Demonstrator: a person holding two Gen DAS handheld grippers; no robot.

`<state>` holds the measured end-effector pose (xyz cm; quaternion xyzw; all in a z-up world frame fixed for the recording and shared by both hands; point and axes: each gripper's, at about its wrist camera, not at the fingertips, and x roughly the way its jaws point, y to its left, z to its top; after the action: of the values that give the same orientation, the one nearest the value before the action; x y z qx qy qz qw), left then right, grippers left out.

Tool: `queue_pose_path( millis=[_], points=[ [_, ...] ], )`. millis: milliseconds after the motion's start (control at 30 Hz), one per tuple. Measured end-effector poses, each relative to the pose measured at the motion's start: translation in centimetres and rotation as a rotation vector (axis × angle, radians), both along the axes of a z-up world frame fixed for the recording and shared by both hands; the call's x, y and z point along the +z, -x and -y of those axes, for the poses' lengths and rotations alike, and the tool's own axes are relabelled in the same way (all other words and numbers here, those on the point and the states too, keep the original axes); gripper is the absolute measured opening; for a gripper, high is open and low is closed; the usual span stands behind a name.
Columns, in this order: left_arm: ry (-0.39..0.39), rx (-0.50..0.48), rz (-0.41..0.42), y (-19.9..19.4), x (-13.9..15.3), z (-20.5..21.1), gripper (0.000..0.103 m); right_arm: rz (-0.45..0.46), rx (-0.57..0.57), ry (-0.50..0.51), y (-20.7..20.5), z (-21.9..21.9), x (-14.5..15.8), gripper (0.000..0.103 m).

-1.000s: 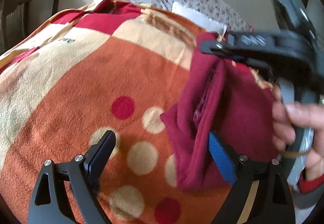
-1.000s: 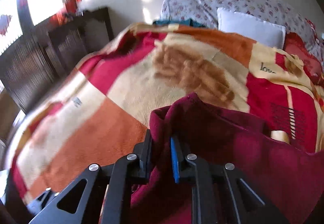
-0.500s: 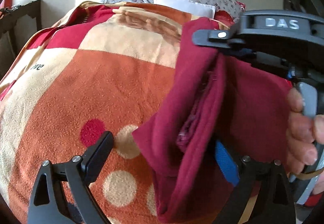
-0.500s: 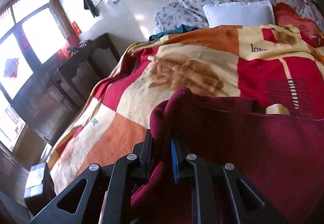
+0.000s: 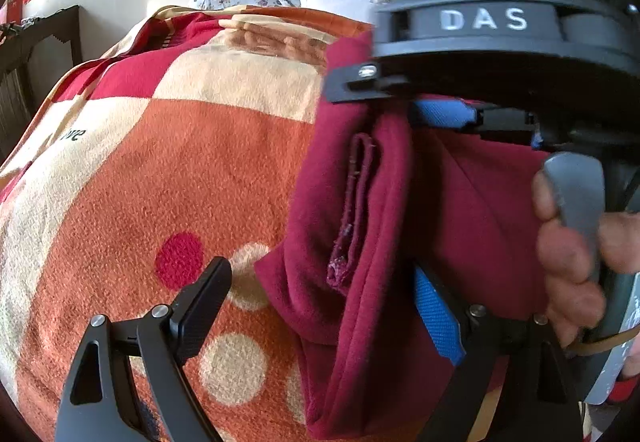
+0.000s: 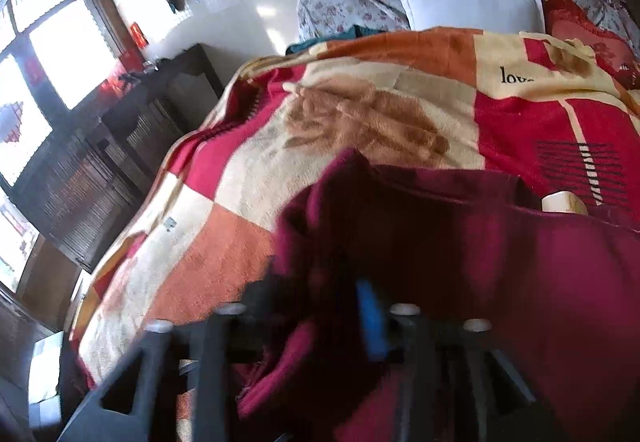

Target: Fold small clothes

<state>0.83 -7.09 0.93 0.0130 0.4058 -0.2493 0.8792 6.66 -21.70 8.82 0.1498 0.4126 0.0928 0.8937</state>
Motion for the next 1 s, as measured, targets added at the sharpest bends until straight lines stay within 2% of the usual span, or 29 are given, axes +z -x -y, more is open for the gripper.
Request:
queue_pose_path(
  millis=[167,367,400,467,600,633,667,733,767,833,867,933,1000],
  points=[
    [0.011,0.012,-0.017,-0.3,-0.1,-0.4,0.088,-0.020,0.029,0.084,-1.1,-1.8,-0.4,0.070],
    [0.013,0.005,-0.014,-0.3,-0.2,-0.4,0.088,-0.027,0.086,0.112,-1.6,-2.5,0.7,0.071],
    [0.013,0.004,-0.014,-0.2,-0.2,-0.4,0.088,-0.037,0.100,0.115,-1.9,-2.8,0.8,0.072],
    [0.017,0.003,-0.019,-0.3,-0.2,-0.5,0.088,-0.083,0.127,0.138,-2.6,-3.7,0.4,0.081],
    [0.015,-0.002,-0.025,-0.3,-0.4,-0.5,0.088,-0.101,0.151,0.260,-3.8,-5.6,-0.4,0.081],
    [0.016,-0.005,-0.025,-0.4,-0.4,-0.4,0.088,-0.097,0.159,0.284,-3.9,-5.9,-0.6,0.075],
    [0.020,-0.005,-0.026,-0.4,-0.4,-0.5,0.088,-0.090,0.155,0.325,-3.9,-6.0,-0.7,0.053],
    [0.032,-0.010,-0.035,-0.6,-0.4,-0.7,0.087,-0.074,0.130,0.373,-3.6,-5.4,-0.9,0.030],
    [0.043,-0.023,-0.039,-0.6,-0.4,-0.8,0.072,-0.066,0.119,0.327,-3.3,-4.5,-0.7,0.022],
    [0.090,-0.074,-0.057,-0.2,-0.3,-1.0,0.045,-0.040,0.093,0.224,-2.2,-2.8,-0.2,0.019],
    [0.100,-0.083,-0.047,0.2,0.0,-1.0,0.036,-0.015,0.084,0.157,-1.1,-1.7,0.3,0.018],
    [0.089,-0.076,-0.036,1.0,0.6,-0.9,0.031,0.017,0.074,0.101,0.4,-0.5,1.3,0.016],
    [0.141,-0.082,-0.051,1.9,1.8,-1.0,0.029,0.051,0.072,0.062,2.3,1.0,2.9,0.016]
  ],
)
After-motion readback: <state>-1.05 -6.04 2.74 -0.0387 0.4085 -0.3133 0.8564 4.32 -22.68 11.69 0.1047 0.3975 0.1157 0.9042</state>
